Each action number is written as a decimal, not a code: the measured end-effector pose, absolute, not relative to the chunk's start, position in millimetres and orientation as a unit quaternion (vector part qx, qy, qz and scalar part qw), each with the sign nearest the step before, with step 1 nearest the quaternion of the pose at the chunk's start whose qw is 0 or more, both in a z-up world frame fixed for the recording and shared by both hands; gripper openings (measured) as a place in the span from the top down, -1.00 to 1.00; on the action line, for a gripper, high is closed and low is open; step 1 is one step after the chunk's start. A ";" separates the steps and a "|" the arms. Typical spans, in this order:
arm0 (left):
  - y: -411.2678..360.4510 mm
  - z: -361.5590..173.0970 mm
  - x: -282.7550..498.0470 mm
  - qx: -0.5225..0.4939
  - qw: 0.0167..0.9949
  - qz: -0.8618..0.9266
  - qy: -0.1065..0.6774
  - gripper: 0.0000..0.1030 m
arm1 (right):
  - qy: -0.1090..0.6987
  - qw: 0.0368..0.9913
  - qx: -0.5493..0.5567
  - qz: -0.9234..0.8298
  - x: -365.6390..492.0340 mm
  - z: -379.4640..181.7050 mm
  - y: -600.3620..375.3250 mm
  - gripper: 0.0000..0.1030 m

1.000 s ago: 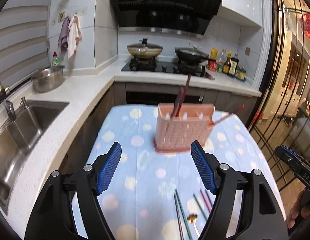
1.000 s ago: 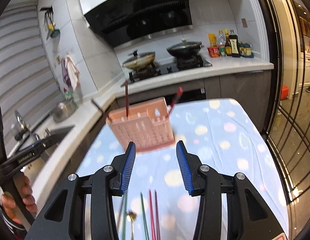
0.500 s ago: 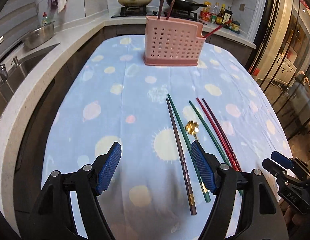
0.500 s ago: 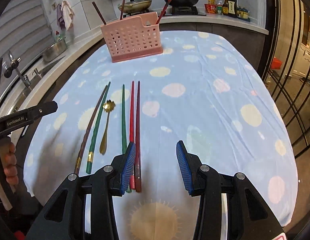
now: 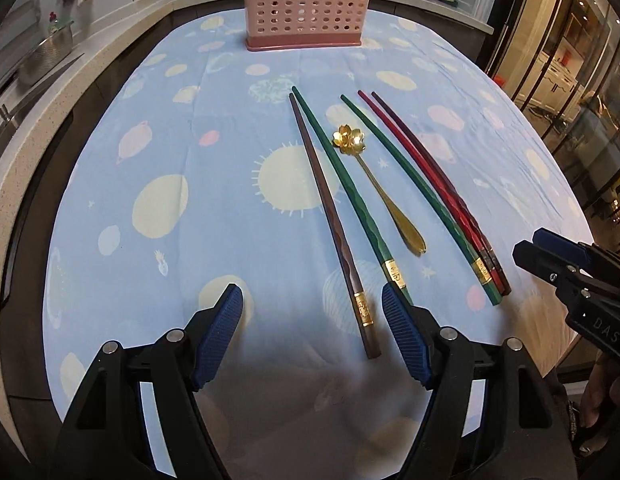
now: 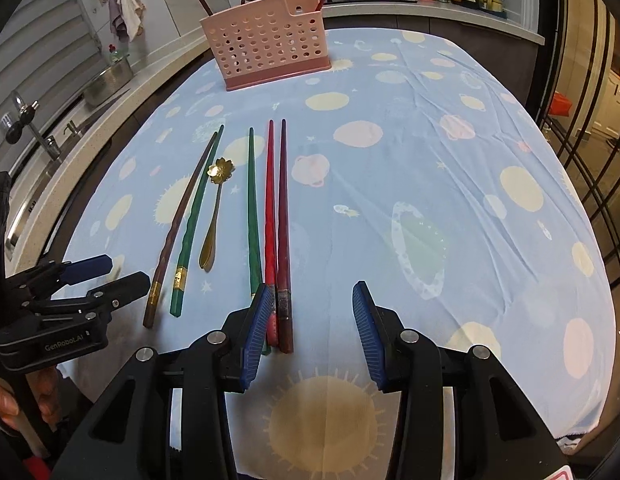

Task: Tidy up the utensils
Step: 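Move both open tools back toward the remaining chopsticks, then grasp a dark brown chopstick with the left tool while the right tool grasps a red chopstick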

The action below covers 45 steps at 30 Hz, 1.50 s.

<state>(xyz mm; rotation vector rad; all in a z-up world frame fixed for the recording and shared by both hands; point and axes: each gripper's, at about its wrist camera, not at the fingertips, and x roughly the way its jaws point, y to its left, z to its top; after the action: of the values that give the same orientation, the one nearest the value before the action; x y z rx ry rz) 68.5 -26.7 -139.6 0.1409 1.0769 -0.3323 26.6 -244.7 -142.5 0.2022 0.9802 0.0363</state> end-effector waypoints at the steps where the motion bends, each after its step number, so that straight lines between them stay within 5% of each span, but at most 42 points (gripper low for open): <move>1: -25.6 -142.7 68.8 0.068 0.842 -0.153 0.513 -0.32 | 0.473 0.875 0.099 0.016 27.0 -144.4 -245.5 0.19; 30: -26.1 -149.3 67.3 0.060 0.832 -0.165 0.526 -0.22 | 0.501 0.861 0.086 0.014 29.7 -158.0 -242.5 0.43; 37: -33.2 -151.8 64.0 0.078 0.832 -0.170 0.522 -0.19 | 0.508 0.859 0.056 0.025 32.2 -161.3 -229.4 0.67; 42: -26.7 -150.3 65.0 0.077 0.838 -0.155 0.518 0.20 | 0.508 0.858 0.075 0.021 31.7 -162.3 -238.1 0.82; 45: -20.7 -148.4 66.8 0.068 0.838 -0.155 0.518 0.70 | 0.508 0.858 0.070 0.021 31.4 -161.7 -236.2 0.84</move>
<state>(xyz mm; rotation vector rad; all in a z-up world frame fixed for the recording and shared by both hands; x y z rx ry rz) 66.8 -20.7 -148.4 0.1428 1.0966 -0.3287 31.4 -236.2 -161.7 0.1476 1.0666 0.0444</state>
